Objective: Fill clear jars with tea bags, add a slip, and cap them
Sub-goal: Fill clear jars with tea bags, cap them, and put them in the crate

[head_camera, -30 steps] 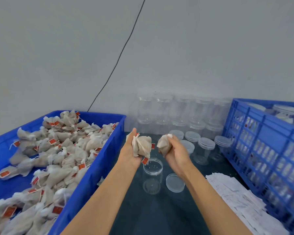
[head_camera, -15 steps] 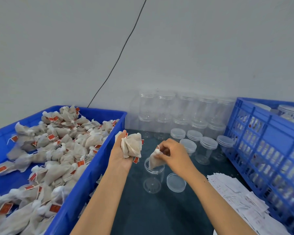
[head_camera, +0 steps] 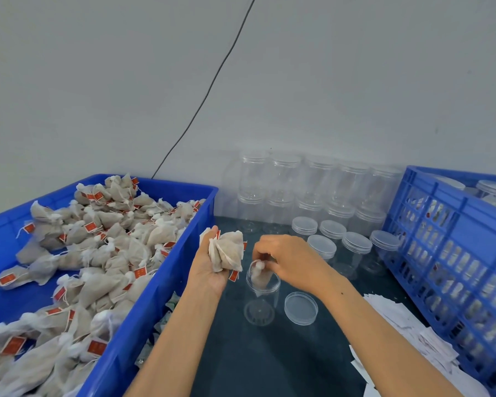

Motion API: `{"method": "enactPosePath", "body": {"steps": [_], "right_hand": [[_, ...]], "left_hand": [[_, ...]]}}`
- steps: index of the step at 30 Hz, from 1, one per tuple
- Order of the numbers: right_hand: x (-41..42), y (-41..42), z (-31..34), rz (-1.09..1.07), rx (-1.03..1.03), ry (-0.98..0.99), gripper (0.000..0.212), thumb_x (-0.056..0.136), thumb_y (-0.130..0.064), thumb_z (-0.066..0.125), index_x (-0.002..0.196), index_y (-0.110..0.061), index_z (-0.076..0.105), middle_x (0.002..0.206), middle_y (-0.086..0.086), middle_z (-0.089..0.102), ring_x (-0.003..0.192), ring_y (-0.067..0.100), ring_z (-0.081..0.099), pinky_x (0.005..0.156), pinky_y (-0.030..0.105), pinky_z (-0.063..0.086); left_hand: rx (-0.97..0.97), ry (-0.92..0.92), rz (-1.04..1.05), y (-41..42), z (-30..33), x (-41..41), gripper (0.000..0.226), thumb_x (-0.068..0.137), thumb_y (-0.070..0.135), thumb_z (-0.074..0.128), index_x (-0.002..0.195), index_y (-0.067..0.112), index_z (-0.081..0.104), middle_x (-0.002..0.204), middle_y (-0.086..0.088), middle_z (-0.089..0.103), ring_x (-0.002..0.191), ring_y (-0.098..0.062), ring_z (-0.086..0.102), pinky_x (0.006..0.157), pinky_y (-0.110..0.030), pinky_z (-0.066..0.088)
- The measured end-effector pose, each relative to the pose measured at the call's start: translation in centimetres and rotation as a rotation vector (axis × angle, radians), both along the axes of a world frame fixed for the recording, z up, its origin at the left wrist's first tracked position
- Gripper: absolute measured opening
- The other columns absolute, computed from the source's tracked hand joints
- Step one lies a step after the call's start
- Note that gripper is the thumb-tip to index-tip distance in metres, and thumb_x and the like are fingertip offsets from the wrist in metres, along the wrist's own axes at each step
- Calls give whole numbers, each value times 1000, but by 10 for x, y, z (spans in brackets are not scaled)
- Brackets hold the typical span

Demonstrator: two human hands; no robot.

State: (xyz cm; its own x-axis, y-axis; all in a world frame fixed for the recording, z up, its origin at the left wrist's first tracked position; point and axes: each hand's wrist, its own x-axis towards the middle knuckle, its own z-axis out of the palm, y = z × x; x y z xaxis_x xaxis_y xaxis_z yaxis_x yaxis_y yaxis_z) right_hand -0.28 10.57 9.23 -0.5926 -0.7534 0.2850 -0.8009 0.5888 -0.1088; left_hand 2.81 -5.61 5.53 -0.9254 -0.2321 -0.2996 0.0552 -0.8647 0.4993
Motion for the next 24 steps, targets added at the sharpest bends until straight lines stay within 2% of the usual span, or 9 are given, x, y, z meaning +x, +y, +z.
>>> {"method": "enactPosePath", "body": {"steps": [4,7,11,14,17,19,22,23,24], "right_hand": [[1,-7,-8,-91,108,-94,11,89,-19,56,96,-16,64,97,2,68,90,23,61,76,35,48],[1,-10,-13,-117,179,-159,22,87,-12,54,103,-16,68,102,5,71,95,26,64,82,37,50],[-1,-13,-12,-88,238,-134,38,85,0,46,110,-19,68,112,3,70,103,25,61,92,35,45],[-2,-14,-13,-66,280,-34,38,86,2,42,107,-18,66,110,1,69,99,24,57,94,34,34],[-1,-15,-16,-51,348,-82,38,85,1,39,104,-19,65,107,1,70,94,24,55,95,36,31],[-1,-14,-17,-87,209,-150,36,84,0,39,98,-20,65,103,-1,71,94,22,59,92,36,37],[-3,-11,-13,-187,-344,-299,19,94,-10,44,99,-22,57,102,-6,66,89,16,60,82,32,46],[-3,-11,-11,-175,-473,-395,10,98,-20,48,106,-25,52,107,-9,61,92,13,59,83,29,47],[-3,-13,-7,-158,-536,-507,19,98,-34,51,115,-27,47,113,-10,56,98,11,58,86,27,47]], "left_hand": [[0,12,-6,1,-1,0,50,92,29,62,135,7,50,99,-12,64,83,-23,64,60,-33,57],[-21,13,-19,4,-2,-1,52,93,29,60,138,6,47,118,-17,62,87,-25,64,61,-36,57],[-44,-13,-23,2,-3,-3,52,93,32,60,135,4,49,107,-17,63,88,-26,64,65,-36,54],[-27,-4,-15,1,-5,-3,51,92,31,61,135,7,48,107,-17,63,87,-27,65,62,-37,54],[-20,-3,-28,0,-6,-4,49,93,32,60,134,6,48,110,-18,62,90,-28,64,65,-37,53],[1,24,-55,-1,-7,-4,43,93,31,61,126,6,51,104,-17,64,85,-27,66,61,-37,56],[6,45,-104,-1,-6,-5,28,90,29,64,104,6,59,81,-15,70,68,-24,70,54,-31,58],[-1,45,-129,0,-6,-6,29,89,30,64,104,4,60,85,-16,70,71,-25,70,59,-34,58],[-8,49,-164,1,-5,-7,34,89,31,64,106,3,62,93,-19,70,78,-27,70,66,-38,58]]}}
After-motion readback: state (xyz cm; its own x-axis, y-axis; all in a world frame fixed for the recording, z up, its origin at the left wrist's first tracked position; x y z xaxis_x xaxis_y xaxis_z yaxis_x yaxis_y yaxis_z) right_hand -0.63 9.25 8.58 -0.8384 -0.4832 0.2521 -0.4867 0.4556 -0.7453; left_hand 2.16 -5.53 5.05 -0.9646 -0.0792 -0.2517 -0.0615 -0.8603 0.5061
